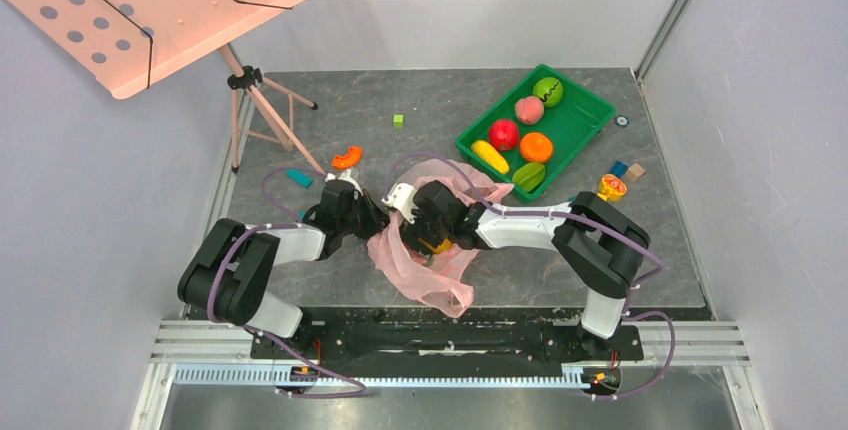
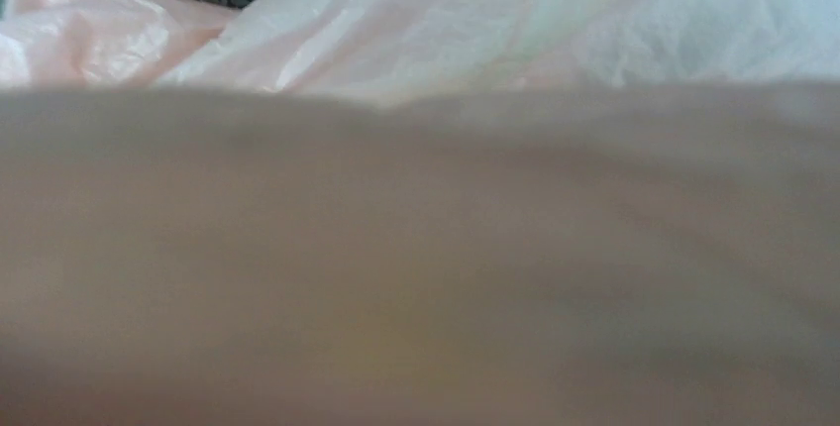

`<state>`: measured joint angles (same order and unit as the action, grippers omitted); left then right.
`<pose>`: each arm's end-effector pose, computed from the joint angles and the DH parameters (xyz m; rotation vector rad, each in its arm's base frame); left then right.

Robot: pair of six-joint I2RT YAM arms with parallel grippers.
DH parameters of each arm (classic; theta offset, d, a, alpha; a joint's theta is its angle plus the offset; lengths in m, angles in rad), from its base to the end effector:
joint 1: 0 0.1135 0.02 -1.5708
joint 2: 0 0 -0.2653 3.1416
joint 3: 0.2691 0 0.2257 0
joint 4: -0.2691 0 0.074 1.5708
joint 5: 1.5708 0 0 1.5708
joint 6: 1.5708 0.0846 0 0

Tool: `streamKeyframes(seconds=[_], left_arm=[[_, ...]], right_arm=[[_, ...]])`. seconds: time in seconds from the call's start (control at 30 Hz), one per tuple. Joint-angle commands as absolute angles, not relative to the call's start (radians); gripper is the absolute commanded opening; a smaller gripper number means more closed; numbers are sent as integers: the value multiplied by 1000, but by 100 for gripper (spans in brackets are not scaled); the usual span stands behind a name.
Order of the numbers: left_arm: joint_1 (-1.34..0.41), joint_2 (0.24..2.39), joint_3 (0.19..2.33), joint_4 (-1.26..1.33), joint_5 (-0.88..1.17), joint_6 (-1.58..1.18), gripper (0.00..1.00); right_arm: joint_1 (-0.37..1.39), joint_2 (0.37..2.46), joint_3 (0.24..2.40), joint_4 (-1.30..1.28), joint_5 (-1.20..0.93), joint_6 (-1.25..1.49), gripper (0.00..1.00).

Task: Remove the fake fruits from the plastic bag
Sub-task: Take out the fake fruit from the plastic bag.

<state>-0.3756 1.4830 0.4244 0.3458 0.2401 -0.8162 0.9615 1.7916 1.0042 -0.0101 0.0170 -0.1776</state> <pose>0.2474 -0.1192 0.1154 -0.3985 2.3906 -0.8629 0.2215 0.3148 0.1471 -1.2857 2.0233 0.3540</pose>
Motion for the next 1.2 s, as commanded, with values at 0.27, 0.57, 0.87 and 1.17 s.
streamKeyframes(seconds=[0.27, 0.57, 0.87, 1.17], left_arm=[[-379, 1491, 420, 291, 224, -799, 2], [-379, 1489, 422, 290, 221, -799, 2], [-376, 1480, 423, 283, 218, -798, 2], [-375, 1473, 428, 275, 220, -798, 2]], right_arm=[[956, 1804, 1030, 2, 16, -148, 49], [980, 1598, 964, -72, 3, -119, 43], [997, 1383, 870, -126, -55, -76, 41], [997, 1222, 879, -190, -109, -35, 41]])
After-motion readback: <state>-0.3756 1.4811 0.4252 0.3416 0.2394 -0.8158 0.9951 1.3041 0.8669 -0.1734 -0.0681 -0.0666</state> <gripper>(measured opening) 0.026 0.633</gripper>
